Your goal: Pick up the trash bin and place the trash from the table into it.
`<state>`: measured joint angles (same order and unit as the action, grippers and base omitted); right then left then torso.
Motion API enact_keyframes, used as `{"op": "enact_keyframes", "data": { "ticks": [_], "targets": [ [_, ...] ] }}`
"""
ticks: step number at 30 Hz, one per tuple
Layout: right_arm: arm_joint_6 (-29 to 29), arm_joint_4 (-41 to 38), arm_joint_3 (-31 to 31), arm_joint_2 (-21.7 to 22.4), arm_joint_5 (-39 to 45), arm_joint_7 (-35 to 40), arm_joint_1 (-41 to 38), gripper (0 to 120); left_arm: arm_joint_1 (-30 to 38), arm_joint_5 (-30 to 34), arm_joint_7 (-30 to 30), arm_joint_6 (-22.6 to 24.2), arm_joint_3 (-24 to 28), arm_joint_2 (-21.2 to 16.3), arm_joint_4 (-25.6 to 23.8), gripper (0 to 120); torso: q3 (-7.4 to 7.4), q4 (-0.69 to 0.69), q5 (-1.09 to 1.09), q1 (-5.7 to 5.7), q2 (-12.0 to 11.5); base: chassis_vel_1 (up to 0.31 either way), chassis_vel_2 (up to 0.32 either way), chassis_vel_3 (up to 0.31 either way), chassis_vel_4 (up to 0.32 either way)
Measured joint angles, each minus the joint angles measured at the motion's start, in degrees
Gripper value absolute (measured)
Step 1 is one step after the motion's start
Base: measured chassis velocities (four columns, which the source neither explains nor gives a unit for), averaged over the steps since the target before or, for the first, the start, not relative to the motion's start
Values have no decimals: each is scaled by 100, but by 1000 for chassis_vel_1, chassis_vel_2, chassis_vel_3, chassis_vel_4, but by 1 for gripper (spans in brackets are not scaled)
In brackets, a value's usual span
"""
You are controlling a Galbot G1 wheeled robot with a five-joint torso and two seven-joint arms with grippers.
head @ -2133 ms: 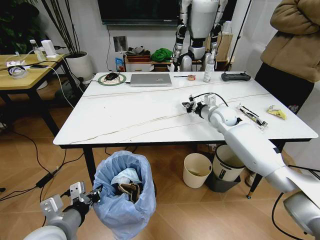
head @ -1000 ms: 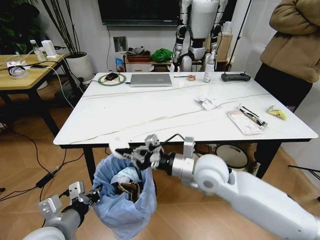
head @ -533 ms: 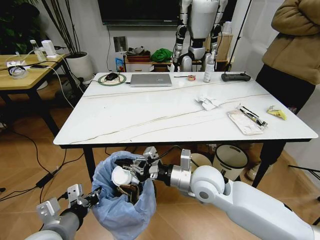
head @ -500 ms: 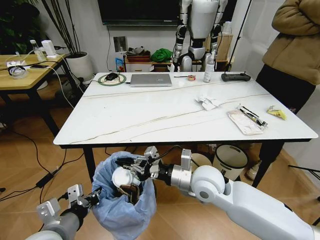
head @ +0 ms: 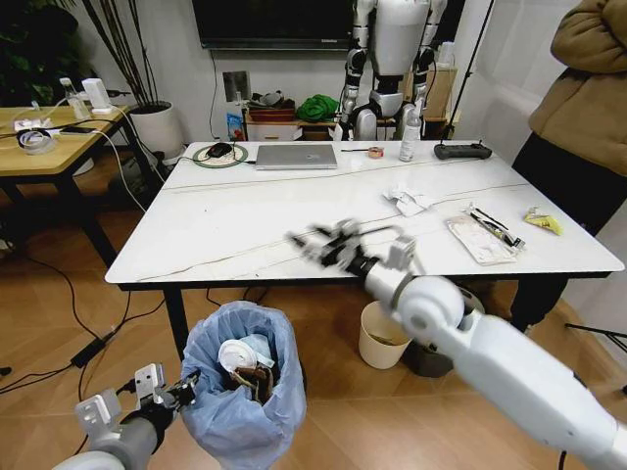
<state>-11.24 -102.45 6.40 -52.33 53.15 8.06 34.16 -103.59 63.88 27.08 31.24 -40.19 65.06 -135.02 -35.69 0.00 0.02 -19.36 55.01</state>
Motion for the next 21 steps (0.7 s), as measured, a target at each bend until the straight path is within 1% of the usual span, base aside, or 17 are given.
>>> {"op": "enact_keyframes", "data": {
  "ticks": [2,4,5,6,7,9,11,12,13,15,19,21],
  "targets": [
    [50,414,-318,25,-264,-53,-29,89,3,2,0,0,15,-1,-1,0,0,-1,-1,0,0,0,0,0,0],
    [-139,750,-562,39,-502,-77,-112,97,6,0,0,0,29,0,-2,0,0,-2,0,0,0,0,0,0,0],
    [-139,750,-562,39,-502,-77,-112,97,6,0,0,0,29,0,-2,0,0,-2,0,0,0,0,0,0,0],
    [-270,937,-627,39,-686,-89,-190,99,8,-4,0,0,31,1,-2,0,0,-2,-1,0,0,0,0,0,0],
    [-325,1017,-643,39,-767,-97,-228,99,9,-6,-1,0,32,2,-2,0,0,-2,-1,0,0,0,0,0,0],
    [-639,1573,-647,-16,-1131,-253,-516,100,14,-17,-1,0,29,13,-4,0,0,-1,-1,0,0,0,0,0,0],
    [-735,1950,-596,-106,-1245,-417,-718,100,4,-24,-3,0,18,25,-16,0,0,-1,-1,0,0,0,0,0,0],
    [-735,1950,-596,-106,-1245,-417,-718,100,4,-24,-3,0,18,25,-16,0,0,-1,-1,0,0,0,0,0,0],
    [-789,2163,-564,-175,-1278,-516,-849,100,-10,-37,-6,0,6,38,-23,0,-1,0,0,0,0,0,0,0,0],
    [-825,2344,-525,-236,-1299,-604,-972,100,-25,-55,-9,-2,-7,48,-28,0,0,0,0,0,0,0,0,0,0],
    [-799,3003,-364,-439,-1589,-922,-1437,100,-66,-114,-21,-14,-35,97,-43,0,0,1,-1,0,0,0,0,0,0],
    [-780,3094,-337,-464,-1633,-954,-1493,100,-75,-126,-25,-17,-37,106,-44,0,0,1,-2,0,0,0,0,0,0]
  ]
}}
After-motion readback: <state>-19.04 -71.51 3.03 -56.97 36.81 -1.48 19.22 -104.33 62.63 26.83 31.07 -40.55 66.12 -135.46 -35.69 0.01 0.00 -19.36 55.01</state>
